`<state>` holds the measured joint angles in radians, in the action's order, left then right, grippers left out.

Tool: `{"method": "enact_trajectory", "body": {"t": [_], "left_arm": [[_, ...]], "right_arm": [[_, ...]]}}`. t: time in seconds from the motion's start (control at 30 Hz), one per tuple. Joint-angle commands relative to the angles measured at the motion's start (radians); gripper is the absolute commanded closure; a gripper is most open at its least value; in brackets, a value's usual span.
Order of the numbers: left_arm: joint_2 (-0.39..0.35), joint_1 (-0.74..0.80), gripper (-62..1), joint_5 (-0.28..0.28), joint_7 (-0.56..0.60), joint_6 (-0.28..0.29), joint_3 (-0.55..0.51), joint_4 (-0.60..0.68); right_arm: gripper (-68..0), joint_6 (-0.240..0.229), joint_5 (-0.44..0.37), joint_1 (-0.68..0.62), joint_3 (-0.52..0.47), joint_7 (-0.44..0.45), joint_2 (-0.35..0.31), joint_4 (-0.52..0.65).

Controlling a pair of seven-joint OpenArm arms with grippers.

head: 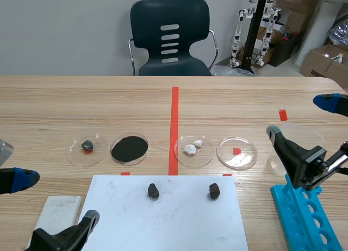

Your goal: Return to the home posture

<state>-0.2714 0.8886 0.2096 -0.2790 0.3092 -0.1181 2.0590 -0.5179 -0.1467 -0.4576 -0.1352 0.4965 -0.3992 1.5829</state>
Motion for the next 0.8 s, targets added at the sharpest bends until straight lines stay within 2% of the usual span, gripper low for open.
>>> {"method": "enact_trajectory", "body": {"t": [0.0, 0.1, 0.23, 0.33, 0.63, 0.77], "left_arm": [[0.005, 0.006, -62.3, 0.006, 0.016, 0.000, 0.006, 0.008], [0.005, 0.006, -62.3, 0.006, 0.016, 0.000, 0.006, 0.008], [0.005, 0.006, -62.3, 0.006, 0.016, 0.000, 0.006, 0.008], [0.005, 0.006, -62.3, 0.006, 0.016, 0.000, 0.006, 0.008], [0.005, 0.006, -62.3, 0.006, 0.016, 0.000, 0.006, 0.008], [0.005, 0.006, -62.3, 0.006, 0.016, 0.000, 0.006, 0.008]], "right_arm": [[-60.9, 0.002, -0.015, 0.014, -0.010, 0.005, -0.014, 0.010], [-60.8, 0.034, -0.015, 0.014, -0.010, -0.026, -0.014, 0.015], [-60.9, 0.106, -0.016, 0.014, -0.010, -0.032, -0.014, 0.024], [-60.9, 0.131, -0.016, 0.014, -0.010, -0.043, -0.014, 0.026], [-60.9, 0.137, -0.021, -0.020, -0.025, -0.114, -0.013, 0.034], [-60.8, 0.137, -0.050, -0.065, -0.055, -0.167, -0.013, 0.090]]}}
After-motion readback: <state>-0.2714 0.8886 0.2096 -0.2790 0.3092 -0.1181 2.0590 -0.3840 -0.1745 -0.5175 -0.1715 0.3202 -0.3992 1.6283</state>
